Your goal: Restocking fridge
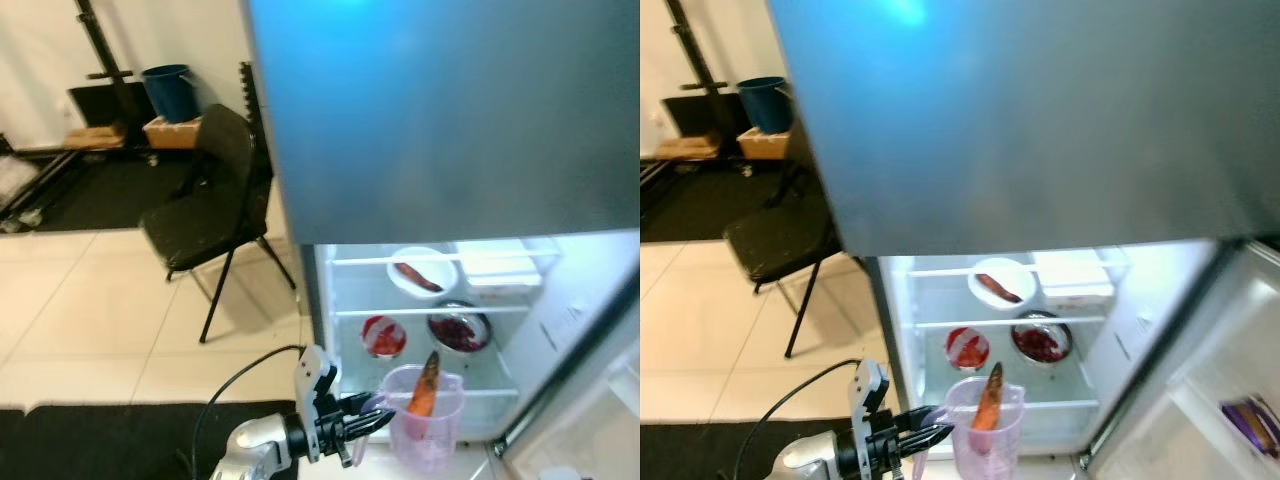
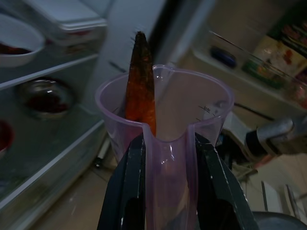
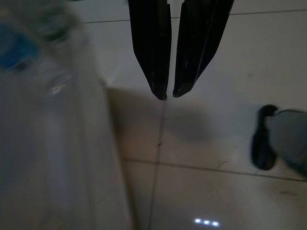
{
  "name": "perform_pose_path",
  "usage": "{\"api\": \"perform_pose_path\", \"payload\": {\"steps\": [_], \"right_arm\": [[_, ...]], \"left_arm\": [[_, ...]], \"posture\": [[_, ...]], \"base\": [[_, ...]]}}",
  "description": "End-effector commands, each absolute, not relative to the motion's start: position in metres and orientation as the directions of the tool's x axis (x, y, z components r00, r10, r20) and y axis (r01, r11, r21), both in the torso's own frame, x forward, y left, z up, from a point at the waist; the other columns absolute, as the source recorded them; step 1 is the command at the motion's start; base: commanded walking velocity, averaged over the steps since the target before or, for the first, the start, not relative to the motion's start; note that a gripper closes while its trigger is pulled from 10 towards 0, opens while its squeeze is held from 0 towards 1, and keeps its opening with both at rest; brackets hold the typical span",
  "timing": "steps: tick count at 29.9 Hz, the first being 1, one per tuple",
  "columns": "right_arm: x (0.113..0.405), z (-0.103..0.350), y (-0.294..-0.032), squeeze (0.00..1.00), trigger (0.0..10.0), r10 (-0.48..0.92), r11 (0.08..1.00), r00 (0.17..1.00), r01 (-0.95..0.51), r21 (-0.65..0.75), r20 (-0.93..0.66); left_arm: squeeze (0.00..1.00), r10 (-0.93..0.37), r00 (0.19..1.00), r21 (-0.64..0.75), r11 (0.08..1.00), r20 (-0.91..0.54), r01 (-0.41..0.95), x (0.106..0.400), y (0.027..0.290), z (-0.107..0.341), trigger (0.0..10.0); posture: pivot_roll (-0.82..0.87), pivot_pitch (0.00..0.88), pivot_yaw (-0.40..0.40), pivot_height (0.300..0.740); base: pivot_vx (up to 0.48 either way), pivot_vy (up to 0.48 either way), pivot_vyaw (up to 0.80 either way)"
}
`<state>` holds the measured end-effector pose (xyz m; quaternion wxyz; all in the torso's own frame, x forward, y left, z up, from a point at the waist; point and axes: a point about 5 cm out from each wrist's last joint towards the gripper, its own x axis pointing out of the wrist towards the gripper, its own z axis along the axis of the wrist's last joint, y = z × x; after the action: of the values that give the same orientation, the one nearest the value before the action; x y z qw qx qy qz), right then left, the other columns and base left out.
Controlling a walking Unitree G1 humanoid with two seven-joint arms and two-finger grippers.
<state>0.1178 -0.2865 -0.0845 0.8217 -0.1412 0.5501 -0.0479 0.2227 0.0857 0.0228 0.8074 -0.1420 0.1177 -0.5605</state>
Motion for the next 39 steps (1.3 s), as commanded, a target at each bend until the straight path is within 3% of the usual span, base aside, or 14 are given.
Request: {"api": "perform_pose_path", "payload": {"steps": [1,15,24,39], "right_arm": [[0.119,-0.086,-0.282,0.00,10.0,-0.231,0.954,0.395,-0.089,-0.288,-0.889],[0.124,-0.082,-0.288,0.00,10.0,-0.279,0.942,0.409,-0.062,-0.331,-0.869],[0.126,-0.081,-0.289,0.00,10.0,-0.282,0.940,0.417,-0.061,-0.336,-0.864],[0.129,-0.079,-0.290,0.00,10.0,-0.288,0.937,0.427,-0.061,-0.345,-0.857]], "left_arm": [[0.00,-0.937,0.347,-0.342,0.336,-0.029,0.878,0.224,0.087,0.024,10.0],[0.00,-0.927,0.373,-0.336,0.361,-0.029,0.870,0.227,0.087,0.025,10.0],[0.00,-0.932,0.361,-0.350,0.344,-0.016,0.871,0.227,0.086,0.026,10.0],[0.00,-0.934,0.358,-0.323,0.339,0.001,0.884,0.229,0.086,0.030,10.0]], "posture": [[-0.04,0.000,-0.026,0.740],[-0.04,0.000,-0.030,0.740],[-0.04,0.000,-0.030,0.740],[-0.04,0.000,-0.032,0.740]], "base": [[0.000,0.000,0.80],[0.000,0.000,0.16],[0.000,-0.475,0.00],[0.000,0.000,0.00]]}}
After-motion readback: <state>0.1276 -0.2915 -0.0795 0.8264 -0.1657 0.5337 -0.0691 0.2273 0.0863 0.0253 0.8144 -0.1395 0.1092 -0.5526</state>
